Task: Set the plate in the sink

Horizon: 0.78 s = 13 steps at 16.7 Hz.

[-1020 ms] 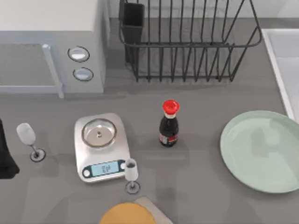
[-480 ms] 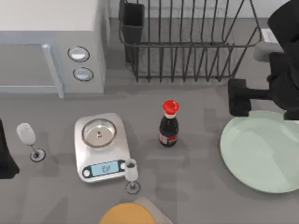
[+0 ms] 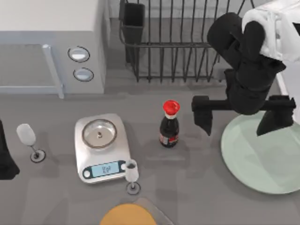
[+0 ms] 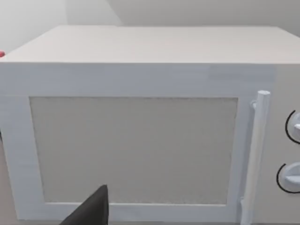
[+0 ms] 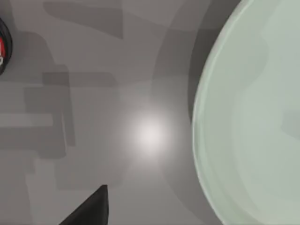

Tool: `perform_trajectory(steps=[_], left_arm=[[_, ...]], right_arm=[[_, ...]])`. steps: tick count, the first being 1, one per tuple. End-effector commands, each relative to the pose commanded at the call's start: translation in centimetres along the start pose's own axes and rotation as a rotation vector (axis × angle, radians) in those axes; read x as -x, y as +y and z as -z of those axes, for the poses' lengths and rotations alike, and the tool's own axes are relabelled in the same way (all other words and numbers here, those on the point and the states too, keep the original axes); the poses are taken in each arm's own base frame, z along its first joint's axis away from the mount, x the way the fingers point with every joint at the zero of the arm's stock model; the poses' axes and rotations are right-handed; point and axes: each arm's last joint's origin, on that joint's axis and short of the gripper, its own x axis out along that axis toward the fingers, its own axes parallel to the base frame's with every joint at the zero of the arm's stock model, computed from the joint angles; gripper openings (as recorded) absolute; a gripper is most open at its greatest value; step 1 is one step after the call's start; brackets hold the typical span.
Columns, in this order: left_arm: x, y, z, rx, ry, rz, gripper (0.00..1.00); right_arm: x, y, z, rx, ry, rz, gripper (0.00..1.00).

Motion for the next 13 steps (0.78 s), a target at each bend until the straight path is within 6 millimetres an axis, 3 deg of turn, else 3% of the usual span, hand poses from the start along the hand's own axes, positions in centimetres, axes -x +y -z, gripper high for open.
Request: perform_trajectory(steps=[8, 13], left_arm=[[0.0, 0.0, 0.0, 0.000, 0.000, 0.000, 1.00], [0.0, 0.0, 0.0, 0.000, 0.000, 0.000, 1.00]], right_arm=[[-0.9, -0.9, -1.0, -0.063, -0.041, 0.005, 1.00], [-6.0, -2.2, -1.9, -0.128, -0.058, 0.029, 1.00]])
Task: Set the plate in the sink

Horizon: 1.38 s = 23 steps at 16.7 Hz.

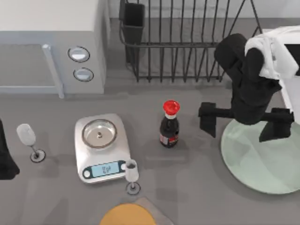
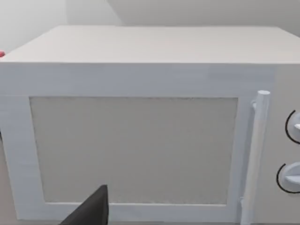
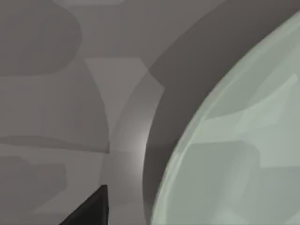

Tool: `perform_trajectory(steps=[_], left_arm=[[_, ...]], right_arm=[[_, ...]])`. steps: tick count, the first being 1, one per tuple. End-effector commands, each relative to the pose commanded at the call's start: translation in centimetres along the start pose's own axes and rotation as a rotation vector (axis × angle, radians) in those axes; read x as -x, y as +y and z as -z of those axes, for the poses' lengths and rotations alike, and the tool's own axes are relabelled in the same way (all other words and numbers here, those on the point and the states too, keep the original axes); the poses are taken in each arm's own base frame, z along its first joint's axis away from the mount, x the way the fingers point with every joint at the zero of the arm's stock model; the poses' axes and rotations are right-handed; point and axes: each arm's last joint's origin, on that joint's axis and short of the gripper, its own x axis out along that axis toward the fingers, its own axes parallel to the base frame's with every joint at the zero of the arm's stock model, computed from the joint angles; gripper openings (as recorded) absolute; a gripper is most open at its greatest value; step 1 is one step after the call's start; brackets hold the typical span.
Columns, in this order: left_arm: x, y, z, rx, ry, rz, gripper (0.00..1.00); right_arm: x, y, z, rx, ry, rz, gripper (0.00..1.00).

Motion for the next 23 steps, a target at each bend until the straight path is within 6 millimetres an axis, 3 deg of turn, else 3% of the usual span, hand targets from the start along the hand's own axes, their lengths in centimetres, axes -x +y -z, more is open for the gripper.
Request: perform_trajectory(steps=[4, 9, 22, 23], left_arm=[[0.0, 0.0, 0.0, 0.000, 0.000, 0.000, 1.00], [0.0, 0.0, 0.0, 0.000, 0.000, 0.000, 1.00], [0.0, 0.0, 0.0, 0.000, 0.000, 0.000, 1.00], [0.0, 0.0, 0.0, 0.000, 0.000, 0.000, 1.00]], right_arm=[[-3.6, 1.4, 1.9, 0.097, 0.049, -0.017, 1.00], [-4.0, 2.1, 2.4, 0.128, 0.058, -0.029, 1.00], [-4.0, 2.1, 2.4, 0.128, 0.058, -0.029, 0.02], [-4.0, 2.1, 2.4, 0.128, 0.058, -0.029, 0.00]])
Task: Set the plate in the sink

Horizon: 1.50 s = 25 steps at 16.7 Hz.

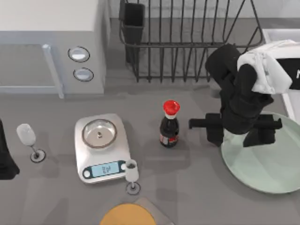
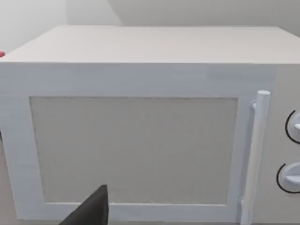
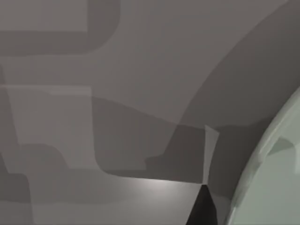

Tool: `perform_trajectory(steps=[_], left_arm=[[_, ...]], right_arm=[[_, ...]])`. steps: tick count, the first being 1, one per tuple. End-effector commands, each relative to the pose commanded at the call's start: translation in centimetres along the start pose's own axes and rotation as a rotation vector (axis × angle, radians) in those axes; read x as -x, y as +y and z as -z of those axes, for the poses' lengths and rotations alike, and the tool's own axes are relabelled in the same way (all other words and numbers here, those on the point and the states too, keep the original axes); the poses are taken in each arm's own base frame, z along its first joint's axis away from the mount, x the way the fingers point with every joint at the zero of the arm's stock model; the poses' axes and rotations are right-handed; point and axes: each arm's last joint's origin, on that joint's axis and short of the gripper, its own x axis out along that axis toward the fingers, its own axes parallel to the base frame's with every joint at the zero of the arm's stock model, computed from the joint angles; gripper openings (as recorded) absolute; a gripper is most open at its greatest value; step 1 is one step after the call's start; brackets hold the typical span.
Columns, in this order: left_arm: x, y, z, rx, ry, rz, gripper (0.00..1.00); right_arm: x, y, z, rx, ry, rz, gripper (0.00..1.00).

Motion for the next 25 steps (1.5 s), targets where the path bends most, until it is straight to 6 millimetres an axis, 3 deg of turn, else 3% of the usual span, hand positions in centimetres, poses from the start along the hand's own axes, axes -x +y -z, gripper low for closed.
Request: perform_trajectory(steps=[7, 8, 13, 16, 20, 25], left_arm=[[0.0, 0.0, 0.0, 0.000, 0.000, 0.000, 1.00], [0.0, 0.0, 0.0, 0.000, 0.000, 0.000, 1.00], [0.0, 0.0, 0.0, 0.000, 0.000, 0.000, 1.00], [0.0, 0.0, 0.0, 0.000, 0.000, 0.000, 1.00], [0.0, 0.0, 0.0, 0.000, 0.000, 0.000, 1.00], [0.0, 0.0, 0.0, 0.000, 0.000, 0.000, 1.00]], right_arm=[[0.0, 0.0, 0.0, 0.000, 0.000, 0.000, 0.00], [3.2, -0.4, -0.6, -0.011, -0.093, -0.035, 0.00], [4.9, -1.2, -1.7, -0.046, -0.079, -0.012, 0.00], [8.2, -1.4, -3.0, -0.074, -0.078, 0.000, 0.00], [14.3, -1.1, -4.1, -0.083, -0.088, -0.002, 0.00], [22.1, -0.4, -3.2, -0.053, -0.101, -0.021, 0.00]])
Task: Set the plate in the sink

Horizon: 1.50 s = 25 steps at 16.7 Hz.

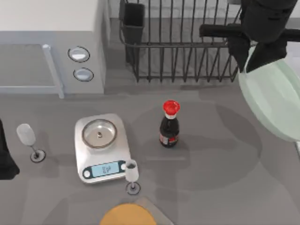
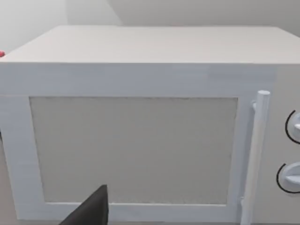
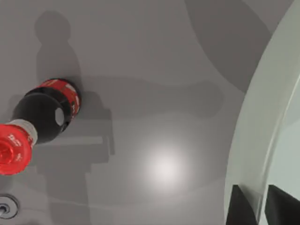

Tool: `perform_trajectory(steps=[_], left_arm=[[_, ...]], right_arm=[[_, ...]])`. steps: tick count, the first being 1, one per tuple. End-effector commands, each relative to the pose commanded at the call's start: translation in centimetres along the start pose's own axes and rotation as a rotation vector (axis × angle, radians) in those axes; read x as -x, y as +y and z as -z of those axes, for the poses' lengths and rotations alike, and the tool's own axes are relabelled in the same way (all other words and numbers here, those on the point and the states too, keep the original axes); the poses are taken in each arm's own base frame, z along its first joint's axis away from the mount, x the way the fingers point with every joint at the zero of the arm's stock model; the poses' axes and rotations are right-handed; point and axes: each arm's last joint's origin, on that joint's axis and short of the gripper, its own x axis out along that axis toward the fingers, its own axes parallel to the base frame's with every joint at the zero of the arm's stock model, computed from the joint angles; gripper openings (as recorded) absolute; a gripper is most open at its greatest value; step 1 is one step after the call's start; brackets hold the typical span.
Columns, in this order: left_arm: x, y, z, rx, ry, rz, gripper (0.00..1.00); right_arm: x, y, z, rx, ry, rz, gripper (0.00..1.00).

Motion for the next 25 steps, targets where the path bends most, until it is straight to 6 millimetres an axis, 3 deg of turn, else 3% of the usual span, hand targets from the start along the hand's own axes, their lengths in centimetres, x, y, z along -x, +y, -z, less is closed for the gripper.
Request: perform_trajectory(steps=[3, 6, 14, 17, 19, 22, 25], left_arm=[[0.0, 0.0, 0.0, 0.000, 0.000, 0.000, 1.00], [0.0, 0.0, 0.0, 0.000, 0.000, 0.000, 1.00], [0.0, 0.0, 0.0, 0.000, 0.000, 0.000, 1.00], [0.0, 0.0, 0.0, 0.000, 0.000, 0.000, 1.00], [0.0, 0.0, 0.0, 0.000, 0.000, 0.000, 1.00], [0.0, 0.0, 0.0, 0.000, 0.000, 0.000, 1.00], [0.0, 0.0, 0.0, 0.000, 0.000, 0.000, 1.00]], right_arm=[[3.6, 0.1, 1.0, 0.023, 0.002, -0.010, 0.00], [5.8, 0.0, 1.8, 0.038, 0.007, -0.015, 0.00], [6.1, -0.5, 1.4, 0.035, 0.005, -0.016, 0.00], [4.3, -2.5, -2.2, 0.038, 0.008, -0.006, 0.00], [1.4, -4.9, -5.8, 0.042, 0.028, 0.007, 0.00], [-4.7, -10.8, -11.3, 0.049, 0.084, 0.024, 0.00], [-9.0, -17.3, -14.1, 0.052, 0.102, 0.023, 0.00]])
